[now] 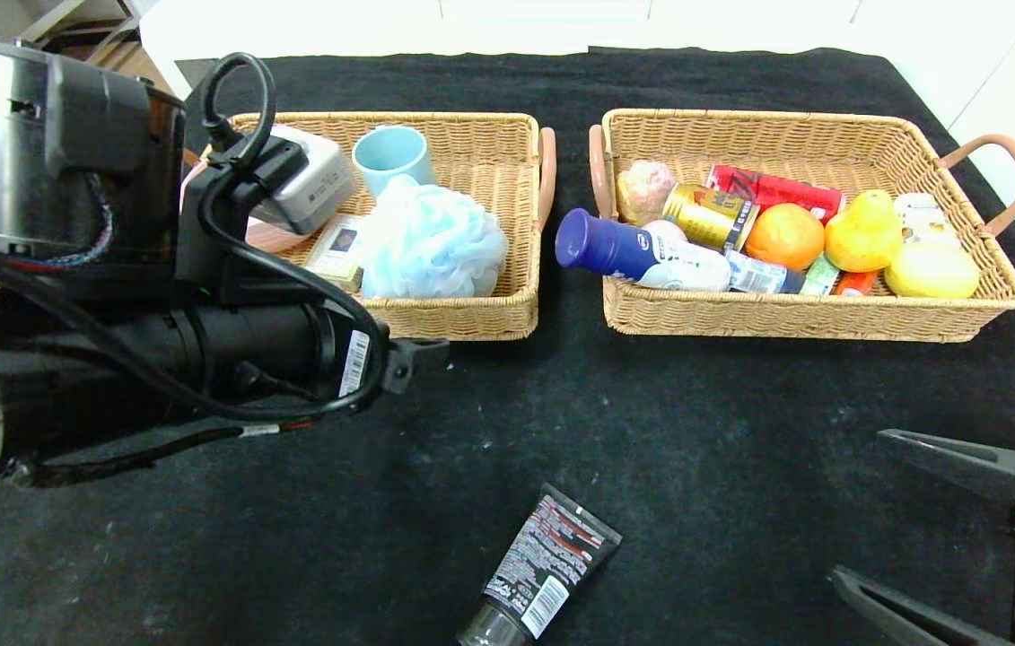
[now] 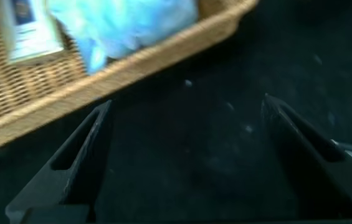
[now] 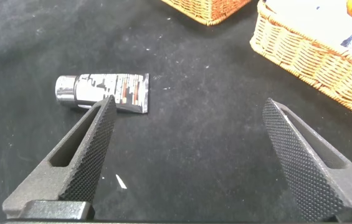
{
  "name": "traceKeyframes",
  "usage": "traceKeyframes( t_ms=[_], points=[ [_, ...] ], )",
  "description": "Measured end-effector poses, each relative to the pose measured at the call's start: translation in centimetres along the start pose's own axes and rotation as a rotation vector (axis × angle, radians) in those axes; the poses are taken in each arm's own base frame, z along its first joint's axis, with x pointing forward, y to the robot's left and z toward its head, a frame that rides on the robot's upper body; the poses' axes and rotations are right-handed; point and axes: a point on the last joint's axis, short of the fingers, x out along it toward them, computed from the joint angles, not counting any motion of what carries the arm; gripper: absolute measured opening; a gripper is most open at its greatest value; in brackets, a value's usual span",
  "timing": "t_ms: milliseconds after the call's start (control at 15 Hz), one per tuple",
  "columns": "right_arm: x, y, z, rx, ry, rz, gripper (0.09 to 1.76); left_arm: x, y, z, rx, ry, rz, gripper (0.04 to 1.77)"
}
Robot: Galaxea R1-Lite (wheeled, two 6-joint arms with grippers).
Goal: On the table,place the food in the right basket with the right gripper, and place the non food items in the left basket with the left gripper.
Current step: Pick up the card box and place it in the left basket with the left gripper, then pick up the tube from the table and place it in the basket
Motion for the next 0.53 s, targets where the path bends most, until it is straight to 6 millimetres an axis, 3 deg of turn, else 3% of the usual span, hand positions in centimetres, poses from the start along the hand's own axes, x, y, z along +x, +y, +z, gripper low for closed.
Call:
traceKeyframes(
  t_ms=[267, 533],
  points=[
    [0.0, 0.0, 0.0, 0.000, -0.001, 0.000, 1.71, -1.3, -3.0, -0.7, 0.062, 0.066, -0.104, 1.69],
    [-0.1, 0.0, 0.1, -0.004, -0.008, -0.002, 1.71, -1.3, -6.0, -1.9, 0.105, 0.138, -0.170, 1.70]
  ],
)
